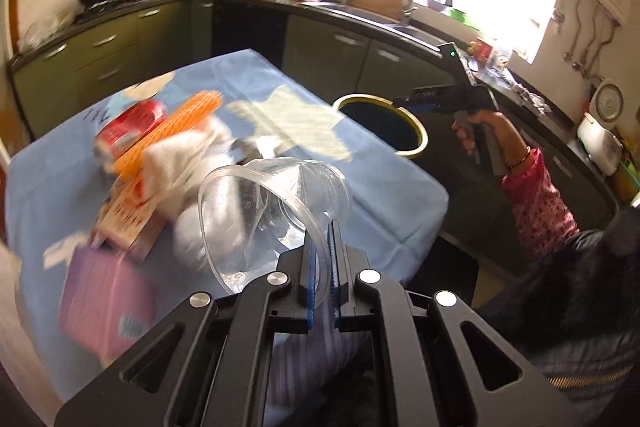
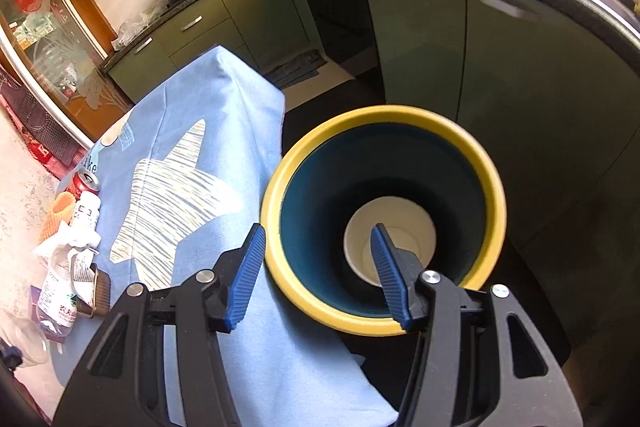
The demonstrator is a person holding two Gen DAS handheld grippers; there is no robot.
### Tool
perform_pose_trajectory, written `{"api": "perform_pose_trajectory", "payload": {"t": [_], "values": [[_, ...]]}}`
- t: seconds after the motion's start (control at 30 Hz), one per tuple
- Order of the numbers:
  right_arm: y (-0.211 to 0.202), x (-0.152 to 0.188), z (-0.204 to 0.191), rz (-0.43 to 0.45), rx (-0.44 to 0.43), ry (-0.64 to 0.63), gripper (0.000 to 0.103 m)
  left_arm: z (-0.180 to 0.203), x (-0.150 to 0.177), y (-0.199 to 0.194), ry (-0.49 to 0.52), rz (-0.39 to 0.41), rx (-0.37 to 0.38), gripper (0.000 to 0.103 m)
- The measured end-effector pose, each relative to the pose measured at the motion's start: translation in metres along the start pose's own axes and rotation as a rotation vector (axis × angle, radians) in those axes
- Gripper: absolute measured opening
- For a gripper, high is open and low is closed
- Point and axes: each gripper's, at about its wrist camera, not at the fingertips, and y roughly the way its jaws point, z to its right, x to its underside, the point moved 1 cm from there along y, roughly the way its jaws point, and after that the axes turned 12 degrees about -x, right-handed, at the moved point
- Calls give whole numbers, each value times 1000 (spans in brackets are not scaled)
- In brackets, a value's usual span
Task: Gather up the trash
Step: 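Carry the clear cup over the bin and open the left tool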
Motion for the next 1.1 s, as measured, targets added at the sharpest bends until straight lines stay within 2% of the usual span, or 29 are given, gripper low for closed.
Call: {"api": "perform_pose_trajectory", "payload": {"t": [0.2, 0.4, 0.5, 0.6, 0.8, 0.87, 0.9, 0.97, 1.1], "values": [[-18, 3, 7, 49, 38, -37, 52, 51, -71, 65, 16, 15, 131, 6], [-31, 8, 24, 106, 95, -62, 52, 108, -134, 148, 57, 1, 143, 7], [-35, 8, 38, 136, 137, -55, 53, 133, -159, 195, 59, -57, 156, 7], [-39, 8, 52, 151, 130, -26, 53, 154, -177, 244, 59, -132, 152, 7], [-49, 7, 77, 176, 153, 14, 56, 188, -192, 320, 79, -238, 140, 7], [-51, 7, 82, 179, 167, 22, 56, 196, -196, 342, 85, -261, 123, 14], [-51, 7, 84, 181, 171, 26, 56, 199, -197, 351, 85, -273, 113, 29], [-53, 7, 87, 187, 176, 35, 56, 202, -200, 360, 74, -283, 102, 49], [-50, 9, 89, 188, 169, 41, 56, 196, -204, 349, 42, -257, 104, 49]]}}
